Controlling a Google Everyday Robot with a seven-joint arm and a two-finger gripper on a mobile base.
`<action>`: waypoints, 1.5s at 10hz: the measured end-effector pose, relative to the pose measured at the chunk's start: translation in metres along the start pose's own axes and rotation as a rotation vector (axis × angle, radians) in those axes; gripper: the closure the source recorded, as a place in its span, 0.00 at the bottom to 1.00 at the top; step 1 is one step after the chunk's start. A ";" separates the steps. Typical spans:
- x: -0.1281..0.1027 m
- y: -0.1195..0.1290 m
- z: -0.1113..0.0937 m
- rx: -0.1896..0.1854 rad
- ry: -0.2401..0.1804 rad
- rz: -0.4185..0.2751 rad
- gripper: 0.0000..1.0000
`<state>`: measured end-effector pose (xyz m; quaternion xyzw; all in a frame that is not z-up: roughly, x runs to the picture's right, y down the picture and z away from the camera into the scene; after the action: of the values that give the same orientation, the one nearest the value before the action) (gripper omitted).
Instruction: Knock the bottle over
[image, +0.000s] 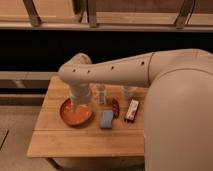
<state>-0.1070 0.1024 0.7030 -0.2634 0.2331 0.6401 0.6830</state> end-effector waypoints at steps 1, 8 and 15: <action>0.000 0.000 0.000 0.000 0.000 0.000 0.69; -0.043 -0.054 0.029 0.134 0.045 0.010 1.00; -0.089 -0.092 0.073 0.227 0.155 0.018 1.00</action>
<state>-0.0227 0.0794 0.8217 -0.2311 0.3586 0.5934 0.6826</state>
